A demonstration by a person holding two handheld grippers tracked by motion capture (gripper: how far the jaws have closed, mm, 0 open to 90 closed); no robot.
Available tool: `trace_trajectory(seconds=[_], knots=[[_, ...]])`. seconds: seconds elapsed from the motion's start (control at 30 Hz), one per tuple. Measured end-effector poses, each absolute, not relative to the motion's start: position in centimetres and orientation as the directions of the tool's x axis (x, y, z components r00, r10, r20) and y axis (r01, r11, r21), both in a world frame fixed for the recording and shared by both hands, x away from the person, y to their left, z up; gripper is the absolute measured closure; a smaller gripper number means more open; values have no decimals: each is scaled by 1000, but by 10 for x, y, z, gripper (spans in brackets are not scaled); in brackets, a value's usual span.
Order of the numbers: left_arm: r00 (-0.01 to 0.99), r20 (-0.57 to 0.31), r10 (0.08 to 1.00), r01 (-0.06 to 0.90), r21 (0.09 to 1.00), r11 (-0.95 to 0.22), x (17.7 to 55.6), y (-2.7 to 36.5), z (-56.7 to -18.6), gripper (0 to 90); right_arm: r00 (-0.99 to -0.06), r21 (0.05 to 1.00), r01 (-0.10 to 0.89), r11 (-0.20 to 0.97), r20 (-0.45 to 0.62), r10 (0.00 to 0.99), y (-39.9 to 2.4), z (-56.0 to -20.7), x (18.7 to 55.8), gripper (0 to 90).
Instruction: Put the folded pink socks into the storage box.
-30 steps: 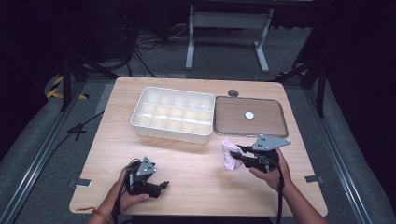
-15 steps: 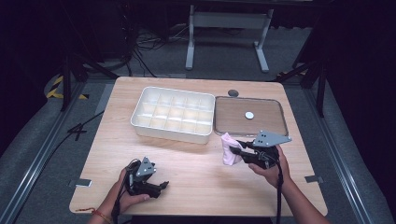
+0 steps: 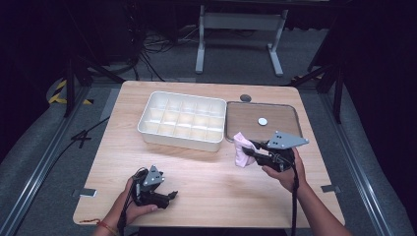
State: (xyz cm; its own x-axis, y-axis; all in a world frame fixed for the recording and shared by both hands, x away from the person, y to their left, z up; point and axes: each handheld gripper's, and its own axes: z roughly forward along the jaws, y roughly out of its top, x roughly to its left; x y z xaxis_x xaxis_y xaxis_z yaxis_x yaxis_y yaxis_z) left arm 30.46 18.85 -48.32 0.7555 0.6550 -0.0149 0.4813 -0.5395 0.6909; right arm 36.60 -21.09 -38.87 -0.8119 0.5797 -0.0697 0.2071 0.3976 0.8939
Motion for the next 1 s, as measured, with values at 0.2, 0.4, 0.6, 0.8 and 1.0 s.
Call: trace_trajectory(seconds=[0.2,0.4,0.6,0.8,1.0], knots=[[757,-13,654,479,691,-541,305,189,-483,148,-812,891,201,407,-81,578,-209,-385,370,708],[755,-15,655,481,691,-539,305,188,-483,148,-811,892,195,408,-87,579,-206,-379,376,707],[757,-12,653,479,691,-542,305,189,-483,148,-810,890,188,415,-99,578,-201,-376,383,707],[757,-13,653,479,691,-542,305,189,-483,148,-810,891,186,415,-101,578,-195,-368,393,707],[756,-14,655,480,691,-540,304,189,-483,148,-808,895,172,411,-110,579,-189,-362,401,707]])
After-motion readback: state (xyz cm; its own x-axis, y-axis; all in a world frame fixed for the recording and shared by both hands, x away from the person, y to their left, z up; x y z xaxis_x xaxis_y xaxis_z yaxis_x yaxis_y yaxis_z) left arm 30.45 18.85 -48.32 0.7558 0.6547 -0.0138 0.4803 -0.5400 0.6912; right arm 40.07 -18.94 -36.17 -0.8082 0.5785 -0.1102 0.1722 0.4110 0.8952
